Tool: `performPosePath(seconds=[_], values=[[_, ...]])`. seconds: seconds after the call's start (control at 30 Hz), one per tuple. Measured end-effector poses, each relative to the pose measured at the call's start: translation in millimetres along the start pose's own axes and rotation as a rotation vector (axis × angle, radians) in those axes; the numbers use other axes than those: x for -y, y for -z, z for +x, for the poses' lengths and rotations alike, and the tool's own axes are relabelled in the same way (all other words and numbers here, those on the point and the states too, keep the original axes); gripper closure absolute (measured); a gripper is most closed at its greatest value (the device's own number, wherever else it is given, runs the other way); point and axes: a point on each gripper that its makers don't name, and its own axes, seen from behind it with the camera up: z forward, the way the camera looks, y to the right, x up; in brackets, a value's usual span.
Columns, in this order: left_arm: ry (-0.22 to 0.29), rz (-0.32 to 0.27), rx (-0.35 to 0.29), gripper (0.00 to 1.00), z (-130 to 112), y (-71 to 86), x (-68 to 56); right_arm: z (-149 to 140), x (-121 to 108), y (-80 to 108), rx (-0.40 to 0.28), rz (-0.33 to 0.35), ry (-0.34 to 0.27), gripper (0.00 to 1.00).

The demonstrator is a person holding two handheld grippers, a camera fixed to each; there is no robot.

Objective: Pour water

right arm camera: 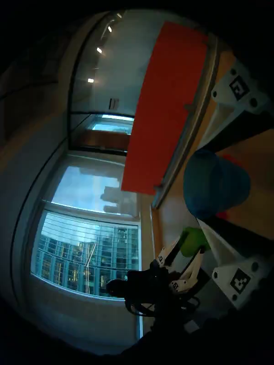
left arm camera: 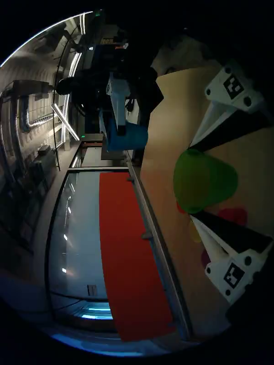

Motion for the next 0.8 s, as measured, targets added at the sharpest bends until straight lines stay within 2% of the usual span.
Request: performPosePath(seconds=[0.4,0.8], values=[[0.010,0.007,-0.007,0.11,-5,12.6,-2.7,13,14,-18.8,-0.012,0.057,0.054,0.08],[0.007,0.012,-0.019,0.11,-4,18.5,-4.9,23,29,-44.6,-0.012,0.124,0.152,0.08]])
